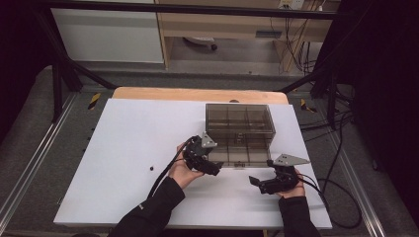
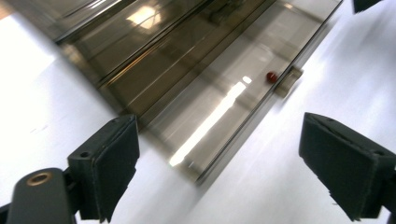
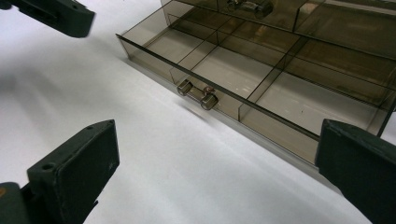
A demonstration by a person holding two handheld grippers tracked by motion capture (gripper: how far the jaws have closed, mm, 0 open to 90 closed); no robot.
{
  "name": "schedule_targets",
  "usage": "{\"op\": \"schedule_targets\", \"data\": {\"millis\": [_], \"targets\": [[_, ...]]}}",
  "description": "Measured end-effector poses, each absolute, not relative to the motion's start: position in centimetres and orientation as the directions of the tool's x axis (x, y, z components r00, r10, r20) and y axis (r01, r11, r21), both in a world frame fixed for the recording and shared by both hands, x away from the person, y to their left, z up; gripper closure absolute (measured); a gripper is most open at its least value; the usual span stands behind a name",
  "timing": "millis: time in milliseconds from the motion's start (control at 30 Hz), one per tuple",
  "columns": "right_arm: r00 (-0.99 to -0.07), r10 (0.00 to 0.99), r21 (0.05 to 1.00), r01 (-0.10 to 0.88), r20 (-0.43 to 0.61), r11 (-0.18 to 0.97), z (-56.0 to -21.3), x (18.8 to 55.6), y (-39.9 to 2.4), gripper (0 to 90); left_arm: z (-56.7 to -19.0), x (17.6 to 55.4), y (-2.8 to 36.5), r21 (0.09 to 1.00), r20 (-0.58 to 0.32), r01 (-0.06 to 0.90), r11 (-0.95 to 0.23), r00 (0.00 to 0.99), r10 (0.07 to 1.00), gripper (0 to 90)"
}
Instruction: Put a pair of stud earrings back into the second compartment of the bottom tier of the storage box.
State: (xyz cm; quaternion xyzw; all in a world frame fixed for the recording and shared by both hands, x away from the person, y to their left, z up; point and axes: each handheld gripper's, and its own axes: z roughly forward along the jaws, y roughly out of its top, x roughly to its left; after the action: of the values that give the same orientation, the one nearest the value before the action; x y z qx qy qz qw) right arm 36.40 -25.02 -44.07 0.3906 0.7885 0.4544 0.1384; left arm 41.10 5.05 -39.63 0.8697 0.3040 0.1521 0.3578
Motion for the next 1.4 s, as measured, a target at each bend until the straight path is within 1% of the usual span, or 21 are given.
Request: {"op": "schedule_targets", "data": {"millis": [367,633,933,1133,1167,1200,1233,1300,1367,1400], "targets": [[-0.656,0.742,0.821,0.493,0.135,0.286,-44.2,36.4,-24.9,0.4,-38.9,40.2,10.8,0.724,0.053,0.454,-0.519,0.713,0.699,5.5],[-0.653,0.744,0.822,0.496,0.140,0.281,-44.1,36.4,-25.0,0.4,-39.6,39.7,15.7,0.726,0.054,0.496,-0.477,0.651,0.758,4.8],[-0.655,0.744,0.821,0.494,0.134,0.287,-44.2,36.5,-25.0,0.4,-40.8,39.1,19.0,0.717,0.052,0.528,-0.455,0.611,0.790,5.6],[-0.652,0.745,0.819,0.498,0.136,0.286,-44.2,36.5,-25.0,0.4,-41.6,38.6,20.9,0.711,0.052,0.551,-0.437,0.578,0.814,10.9],[-0.652,0.746,0.817,0.501,0.138,0.286,-44.3,36.5,-24.9,0.4,-41.7,38.5,21.2,0.713,0.048,0.556,-0.428,0.569,0.821,14.4],[-0.652,0.746,0.817,0.501,0.138,0.286,-44.3,36.5,-24.9,0.4,-41.8,38.5,21.4,0.713,0.044,0.562,-0.420,0.562,0.826,14.4],[-0.652,0.745,0.818,0.501,0.142,0.283,-44.3,36.5,-24.9,0.4,-41.9,38.5,21.6,0.710,0.045,0.566,-0.418,0.557,0.829,17.6],[-0.653,0.744,0.819,0.499,0.140,0.283,-44.3,36.5,-24.9,0.5,-42.1,38.5,22.0,0.708,0.041,0.579,-0.406,0.540,0.841,19.3],[-0.653,0.745,0.819,0.498,0.138,0.284,-44.2,36.5,-24.9,0.4,-42.3,38.4,22.2,0.709,0.032,0.587,-0.390,0.526,0.850,26.0],[-0.653,0.745,0.819,0.498,0.138,0.284,-44.2,36.5,-24.9,0.4,-42.4,38.4,22.2,0.704,0.032,0.594,-0.388,0.520,0.854,26.0]]}}
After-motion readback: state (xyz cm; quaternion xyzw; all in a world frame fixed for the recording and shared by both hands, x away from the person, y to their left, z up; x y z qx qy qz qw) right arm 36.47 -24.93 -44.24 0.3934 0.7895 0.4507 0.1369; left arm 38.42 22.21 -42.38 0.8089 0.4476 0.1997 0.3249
